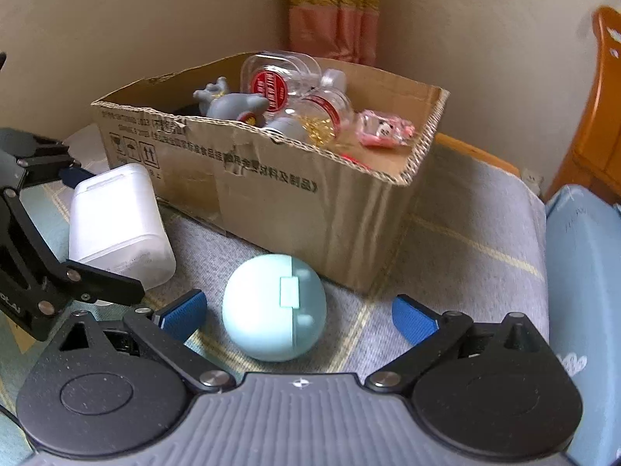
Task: Organize rigid objects
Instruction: 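Grasp the white plastic bottle with the left tool while the right tool grasps the mint-green case, then carry the white bottle and mint-green case into the box and release both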
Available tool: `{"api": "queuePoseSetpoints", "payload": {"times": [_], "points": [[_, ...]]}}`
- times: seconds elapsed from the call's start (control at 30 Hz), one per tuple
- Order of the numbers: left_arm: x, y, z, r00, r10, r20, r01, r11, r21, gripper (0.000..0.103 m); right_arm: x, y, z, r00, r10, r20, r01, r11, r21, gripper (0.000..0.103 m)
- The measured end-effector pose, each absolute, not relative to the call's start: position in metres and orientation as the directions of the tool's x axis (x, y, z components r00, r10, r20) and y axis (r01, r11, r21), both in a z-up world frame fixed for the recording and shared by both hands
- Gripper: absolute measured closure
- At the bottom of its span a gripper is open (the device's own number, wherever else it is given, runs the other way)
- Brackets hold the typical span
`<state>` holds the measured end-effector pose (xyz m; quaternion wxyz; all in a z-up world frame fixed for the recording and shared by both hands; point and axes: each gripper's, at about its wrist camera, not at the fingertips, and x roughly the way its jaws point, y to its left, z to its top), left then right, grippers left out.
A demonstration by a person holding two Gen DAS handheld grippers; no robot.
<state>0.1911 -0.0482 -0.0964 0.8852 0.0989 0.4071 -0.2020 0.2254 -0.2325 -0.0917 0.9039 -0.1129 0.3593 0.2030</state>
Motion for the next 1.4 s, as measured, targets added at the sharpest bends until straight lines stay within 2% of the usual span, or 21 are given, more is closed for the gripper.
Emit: {"api": "queuePoseSetpoints", "payload": {"times": [0.2,0.3,0.33,0.37,0.57,0.63,0.77,0.97,1.4], "points": [[0.194,-0.050,-0.094,0.585,-0.308,-0.750,0.462,0.887,-0.004,0.004,0.222,-0.227,-0.087,0.669,0.280,-0.689,-0.447,0.892,-0.071,0.022],[0.194,-0.048,-0.091,0.577,-0.330,-0.747,0.478,0.878,-0.018,0.014,0.217,-0.231,-0.084,0.655,0.298,-0.694,-0.458,0.888,-0.050,0.041],[0.194,-0.048,-0.091,0.565,-0.344,-0.750,0.486,0.873,-0.035,0.019,0.216,-0.232,-0.083,0.648,0.307,-0.697,-0.466,0.884,-0.044,0.041],[0.194,-0.049,-0.090,0.560,-0.350,-0.751,0.489,0.871,-0.041,0.019,0.215,-0.230,-0.083,0.648,0.304,-0.698,-0.469,0.882,-0.050,0.041],[0.194,-0.054,-0.089,0.564,-0.328,-0.758,0.495,0.869,-0.007,0.020,0.216,-0.224,-0.083,0.653,0.291,-0.699,-0.473,0.878,-0.077,0.040],[0.194,-0.054,-0.088,0.559,-0.326,-0.763,0.499,0.867,-0.005,0.020,0.216,-0.222,-0.082,0.651,0.289,-0.702,-0.475,0.876,-0.080,0.045],[0.192,-0.050,-0.085,0.533,-0.364,-0.764,0.529,0.848,-0.035,0.020,0.210,-0.221,-0.081,0.642,0.285,-0.712,-0.480,0.873,-0.083,0.045],[0.187,-0.048,-0.078,0.498,-0.355,-0.791,0.564,0.826,-0.016,0.020,0.198,-0.216,-0.076,0.610,0.300,-0.733,-0.530,0.842,-0.096,0.045],[0.176,-0.034,-0.029,0.485,-0.372,-0.791,0.604,0.797,-0.005,0.020,0.175,-0.220,-0.017,0.609,0.376,-0.698,-0.600,0.794,-0.095,0.045]]}}
